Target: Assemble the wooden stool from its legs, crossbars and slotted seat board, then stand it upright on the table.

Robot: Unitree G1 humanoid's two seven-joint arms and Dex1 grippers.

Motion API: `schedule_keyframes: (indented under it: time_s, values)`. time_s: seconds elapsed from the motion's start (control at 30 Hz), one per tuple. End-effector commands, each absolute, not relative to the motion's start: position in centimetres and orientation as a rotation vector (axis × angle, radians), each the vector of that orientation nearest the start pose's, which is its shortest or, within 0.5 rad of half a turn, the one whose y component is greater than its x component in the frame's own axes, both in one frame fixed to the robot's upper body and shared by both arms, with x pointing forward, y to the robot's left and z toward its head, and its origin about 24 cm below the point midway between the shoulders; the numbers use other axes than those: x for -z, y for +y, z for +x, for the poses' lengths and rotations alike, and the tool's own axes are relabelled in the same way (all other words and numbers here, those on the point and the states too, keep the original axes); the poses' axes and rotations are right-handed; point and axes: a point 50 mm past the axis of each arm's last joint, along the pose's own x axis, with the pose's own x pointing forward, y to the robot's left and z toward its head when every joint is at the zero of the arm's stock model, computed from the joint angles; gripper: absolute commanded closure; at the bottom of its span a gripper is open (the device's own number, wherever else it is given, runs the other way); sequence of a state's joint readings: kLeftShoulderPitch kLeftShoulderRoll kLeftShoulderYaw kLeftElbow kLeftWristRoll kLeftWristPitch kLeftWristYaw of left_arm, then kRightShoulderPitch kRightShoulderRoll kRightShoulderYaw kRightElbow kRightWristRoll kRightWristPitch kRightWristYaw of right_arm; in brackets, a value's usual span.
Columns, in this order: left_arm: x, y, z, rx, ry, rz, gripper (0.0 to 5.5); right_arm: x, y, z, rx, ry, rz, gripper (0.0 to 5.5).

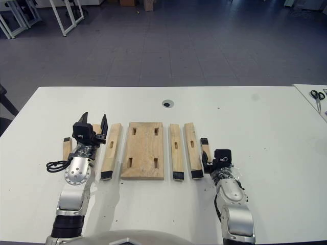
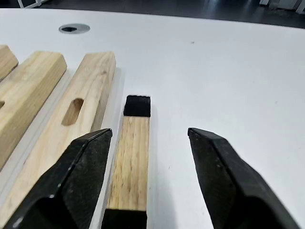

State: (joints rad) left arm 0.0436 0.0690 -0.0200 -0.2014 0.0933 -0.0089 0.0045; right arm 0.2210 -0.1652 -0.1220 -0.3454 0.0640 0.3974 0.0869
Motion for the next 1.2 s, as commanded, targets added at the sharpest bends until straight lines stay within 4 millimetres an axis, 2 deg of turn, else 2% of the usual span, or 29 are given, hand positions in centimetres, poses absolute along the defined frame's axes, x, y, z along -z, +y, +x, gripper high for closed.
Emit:
schedule_keyframes:
  time_s: [0.03,0.17,0.33,0.57,1.2]
  values:
    - [-8.3,15.7,24.7,0.001,-0.198,0.166,2.51,-7.6,-21.1,21.9,0.101,0.004,-0.175,2.57]
    - [-8.8,15.3,24.8,0.016,-0.248,0.178,2.51,-7.4,-20.6,22.1,0.078,-0.020,-0.190,2.57]
    - [-8.7,15.2,24.4,0.034,-0.312,0.198,2.51,-8.4,-20.5,22.6,0.074,-0.090,-0.204,2.57]
    - [-6.9,15.8,22.9,0.005,-0.263,0.172,2.51,-7.8,-20.6,22.5,0.058,-0.047,-0.216,2.57]
    - [-6.7,15.7,23.1,-0.020,-0.242,0.129,2.51,-6.9,-21.4,22.3,0.099,0.007,-0.224,2.57]
